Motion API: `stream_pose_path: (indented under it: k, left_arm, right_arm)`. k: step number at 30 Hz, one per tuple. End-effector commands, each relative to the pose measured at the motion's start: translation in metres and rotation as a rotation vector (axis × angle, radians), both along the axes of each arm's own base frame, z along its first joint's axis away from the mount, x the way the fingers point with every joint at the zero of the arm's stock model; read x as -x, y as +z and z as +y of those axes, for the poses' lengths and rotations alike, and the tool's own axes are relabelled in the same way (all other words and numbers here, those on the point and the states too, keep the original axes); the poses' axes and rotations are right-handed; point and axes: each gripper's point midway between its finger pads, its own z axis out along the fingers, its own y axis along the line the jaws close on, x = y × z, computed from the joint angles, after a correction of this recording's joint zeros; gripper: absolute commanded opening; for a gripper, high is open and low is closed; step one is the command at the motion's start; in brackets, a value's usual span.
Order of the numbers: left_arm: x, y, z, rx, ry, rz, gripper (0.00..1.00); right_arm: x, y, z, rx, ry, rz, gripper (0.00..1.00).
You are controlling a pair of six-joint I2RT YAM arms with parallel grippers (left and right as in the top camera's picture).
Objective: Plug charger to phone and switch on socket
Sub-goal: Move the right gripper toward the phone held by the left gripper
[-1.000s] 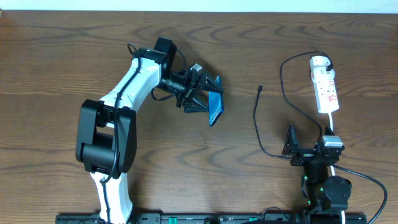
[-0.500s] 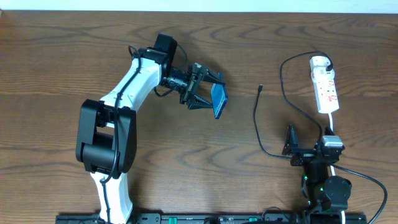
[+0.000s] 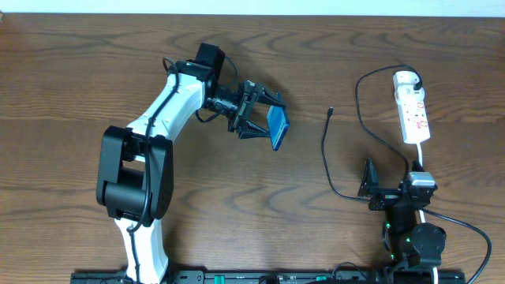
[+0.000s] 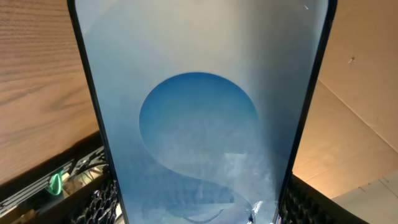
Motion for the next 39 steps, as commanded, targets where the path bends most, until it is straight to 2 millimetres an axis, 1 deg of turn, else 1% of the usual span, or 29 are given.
stream_pose_path:
  k: [1, 4, 7, 16, 20, 21, 22, 23, 26, 29, 30, 32, 33, 34, 36, 37, 39]
  left_arm:
    - [0.002, 0.024, -0.002, 0.065, -0.006, -0.016, 0.68]
    - [0.002, 0.024, -0.002, 0.065, -0.006, -0.016, 0.68]
    - [0.003, 0.029, -0.002, 0.089, -0.011, -0.009, 0.68]
    - [0.003, 0.028, -0.002, 0.09, -0.013, -0.018, 0.69]
    - [0.002, 0.023, -0.001, 0.058, -0.008, -0.03, 0.68]
    - [0.002, 0.022, -0.001, 0.056, -0.007, -0.031, 0.68]
    - [0.002, 0.022, -0.001, 0.056, -0.007, -0.031, 0.68]
    - [0.002, 0.022, -0.001, 0.056, -0.007, -0.03, 0.68]
    - [0.002, 0.022, -0.001, 0.056, -0.007, -0.03, 0.68]
    - [0.002, 0.022, -0.001, 0.056, -0.007, -0.03, 0.68]
    - [0.002, 0.022, -0.001, 0.056, -0.007, -0.031, 0.69]
    - [0.001, 0.022, -0.001, 0.058, -0.008, -0.039, 0.69]
    - [0.0, 0.023, -0.002, 0.061, -0.008, -0.05, 0.69]
    - [0.0, 0.023, -0.002, 0.061, -0.008, -0.049, 0.68]
    - [0.0, 0.023, -0.002, 0.061, -0.008, -0.049, 0.69]
    - [0.0, 0.023, -0.002, 0.06, -0.008, -0.049, 0.68]
    - [0.0, 0.023, -0.002, 0.06, -0.008, -0.049, 0.68]
  right_arm:
    - [0.0, 0.0, 0.003, 0.012, 0.017, -0.001, 0.99]
    - [0.0, 0.0, 0.003, 0.012, 0.017, -0.001, 0.99]
    - [0.0, 0.0, 0.003, 0.012, 0.017, -0.001, 0.99]
    - [0.0, 0.0, 0.003, 0.012, 0.017, -0.001, 0.99]
    - [0.0, 0.0, 0.007, 0.009, 0.038, -0.003, 0.99]
    - [0.001, 0.001, 0.011, -0.044, 0.061, -0.003, 0.99]
    - [0.001, 0.001, 0.017, -0.163, 0.082, 0.002, 0.99]
    - [0.001, 0.001, 0.019, -0.326, 0.084, 0.012, 0.99]
    - [0.002, 0.003, 0.022, -0.641, 0.077, 0.033, 0.99]
    - [0.001, 0.006, 0.017, -0.749, 0.045, 0.017, 0.99]
    - [0.001, 0.006, 0.021, -0.783, 0.067, 0.028, 0.99]
    - [0.003, 0.006, 0.033, -0.678, 0.143, 0.045, 0.99]
    - [0.006, 0.005, 0.043, -0.572, 0.205, 0.055, 0.99]
    - [0.007, 0.005, 0.046, -0.538, 0.229, 0.06, 0.99]
    - [0.007, 0.017, 0.045, -0.533, 0.219, 0.057, 0.99]
    - [0.009, 0.027, 0.042, -0.488, 0.198, 0.074, 0.99]
    - [0.01, 0.036, 0.036, -0.44, 0.157, 0.119, 0.99]
